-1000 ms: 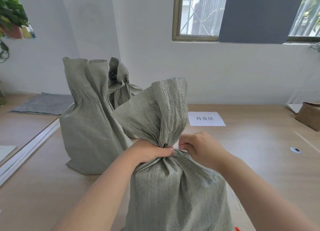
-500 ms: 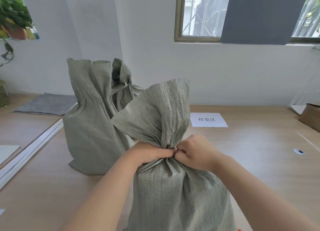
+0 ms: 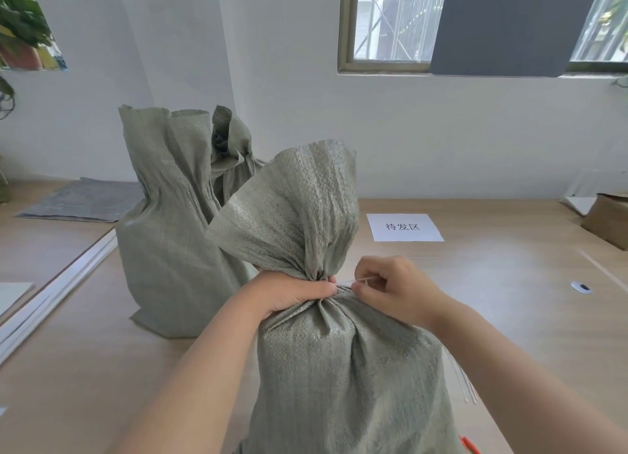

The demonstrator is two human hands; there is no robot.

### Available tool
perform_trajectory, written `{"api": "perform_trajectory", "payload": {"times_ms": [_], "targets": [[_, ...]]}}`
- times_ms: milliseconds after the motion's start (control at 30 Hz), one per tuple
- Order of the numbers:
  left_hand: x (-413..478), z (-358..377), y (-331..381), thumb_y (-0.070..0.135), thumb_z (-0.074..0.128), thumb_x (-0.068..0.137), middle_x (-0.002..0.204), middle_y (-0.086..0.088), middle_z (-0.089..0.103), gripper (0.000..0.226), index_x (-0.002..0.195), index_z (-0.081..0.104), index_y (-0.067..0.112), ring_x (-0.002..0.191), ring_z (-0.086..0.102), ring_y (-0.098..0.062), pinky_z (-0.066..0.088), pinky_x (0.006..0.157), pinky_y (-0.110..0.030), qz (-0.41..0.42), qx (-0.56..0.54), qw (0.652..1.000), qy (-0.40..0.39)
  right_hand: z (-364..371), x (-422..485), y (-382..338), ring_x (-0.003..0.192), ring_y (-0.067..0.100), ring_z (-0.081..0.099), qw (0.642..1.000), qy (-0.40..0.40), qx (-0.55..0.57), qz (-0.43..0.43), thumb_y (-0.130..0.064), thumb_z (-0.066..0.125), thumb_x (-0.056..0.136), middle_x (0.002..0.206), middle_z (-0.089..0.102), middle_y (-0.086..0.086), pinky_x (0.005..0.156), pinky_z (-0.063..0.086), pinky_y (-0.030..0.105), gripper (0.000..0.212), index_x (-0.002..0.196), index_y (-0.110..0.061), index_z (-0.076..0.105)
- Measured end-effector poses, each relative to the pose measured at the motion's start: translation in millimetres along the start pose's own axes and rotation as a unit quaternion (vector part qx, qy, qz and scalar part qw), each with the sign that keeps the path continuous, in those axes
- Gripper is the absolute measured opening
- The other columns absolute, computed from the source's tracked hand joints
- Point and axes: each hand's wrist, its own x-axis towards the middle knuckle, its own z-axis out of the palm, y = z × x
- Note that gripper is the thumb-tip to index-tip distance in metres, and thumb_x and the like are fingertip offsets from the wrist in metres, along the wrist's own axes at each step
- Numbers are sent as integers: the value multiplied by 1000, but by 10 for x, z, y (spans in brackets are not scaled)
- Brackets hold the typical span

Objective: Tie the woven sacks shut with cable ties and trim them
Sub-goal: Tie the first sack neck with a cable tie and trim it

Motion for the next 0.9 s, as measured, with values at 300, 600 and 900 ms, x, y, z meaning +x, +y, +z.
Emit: {"api": "perform_trajectory", "payload": {"times_ms": [300,600,900], "targets": [[168,-53,-11,37,94,52,102,1,79,44,91,82,20,103,73,-15,52,100,-35,7,-20,1000,-11,-96,-399,373,83,13,60,984,55,115,124,-33,74,78,90,64,-10,76,47,22,36,112,-31,62],[352,-101,-118,56,99,25,107,-4,78,86,98,81,15,103,72,-16,50,99,-33,20,-55,998,-19,176,-1075,953,86,11,61,938,109,115,307,-21,63,92,94,66,-8,76,48,25,20,110,-29,65],[336,-61,-70,54,99,22,108,-6,77,80,91,81,17,98,71,-14,49,95,-32,24,-63,997,-38,684,-1769,1313,87,12,62,886,-31,75,456,-30,60,86,100,62,-8,80,50,31,33,119,-32,58]]}}
